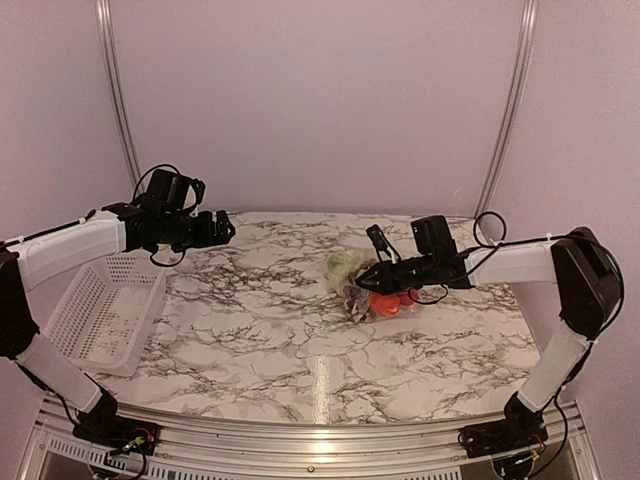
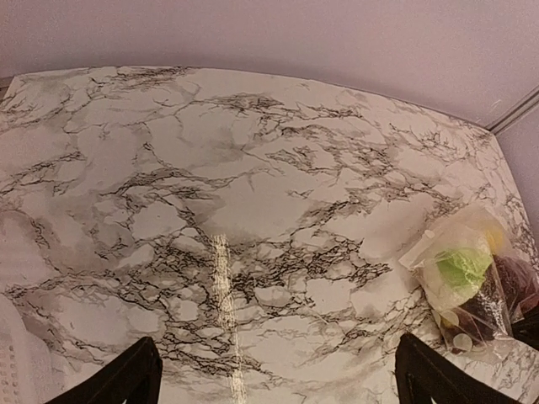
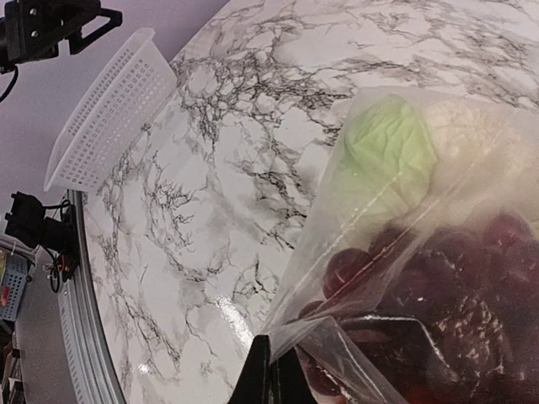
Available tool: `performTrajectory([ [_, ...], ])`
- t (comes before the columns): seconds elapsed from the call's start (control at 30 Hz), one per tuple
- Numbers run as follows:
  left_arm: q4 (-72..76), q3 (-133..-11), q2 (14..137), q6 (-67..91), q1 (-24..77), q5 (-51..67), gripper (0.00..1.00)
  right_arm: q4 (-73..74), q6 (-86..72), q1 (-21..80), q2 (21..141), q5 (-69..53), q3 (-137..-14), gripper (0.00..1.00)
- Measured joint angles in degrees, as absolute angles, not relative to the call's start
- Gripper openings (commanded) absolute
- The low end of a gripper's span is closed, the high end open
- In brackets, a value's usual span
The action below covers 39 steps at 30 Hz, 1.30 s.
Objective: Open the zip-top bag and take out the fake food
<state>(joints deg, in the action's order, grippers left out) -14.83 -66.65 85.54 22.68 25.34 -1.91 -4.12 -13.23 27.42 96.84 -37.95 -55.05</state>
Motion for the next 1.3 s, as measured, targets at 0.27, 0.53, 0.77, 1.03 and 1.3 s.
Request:
performTrajectory([
  [0.27, -13.0, -66.4, 86.3, 22.7, 25.3, 2.9, 0.99, -4.3, -10.1, 41.1, 96.5, -38.1, -54.1, 0.00],
  [0.53, -8.8, -63.4, 88.7, 22.2, 25.8, 13.8, 0.99, -5.7, -10.5, 42.2, 93.5, -35.9, -44.2, 0.00],
  [0.77, -4.6, -59.8, 91.9, 22.0, 28.5, 21.9, 0.94, -8.5, -12.1, 41.5, 91.2, -33.3, -39.2, 0.00],
  [1.03, 3.7, -59.8, 96.6, 25.1, 32.1, 29.1, 0.76, -12.5, -13.7, 41.5, 92.5, -33.4, -35.8, 0.00],
  [1.3, 10.5, -60.4, 101.5, 29.0, 34.3, 33.6, 0.55, -14.5, -14.0, 41.5, 93.2, -33.8, -35.0, 0.00],
])
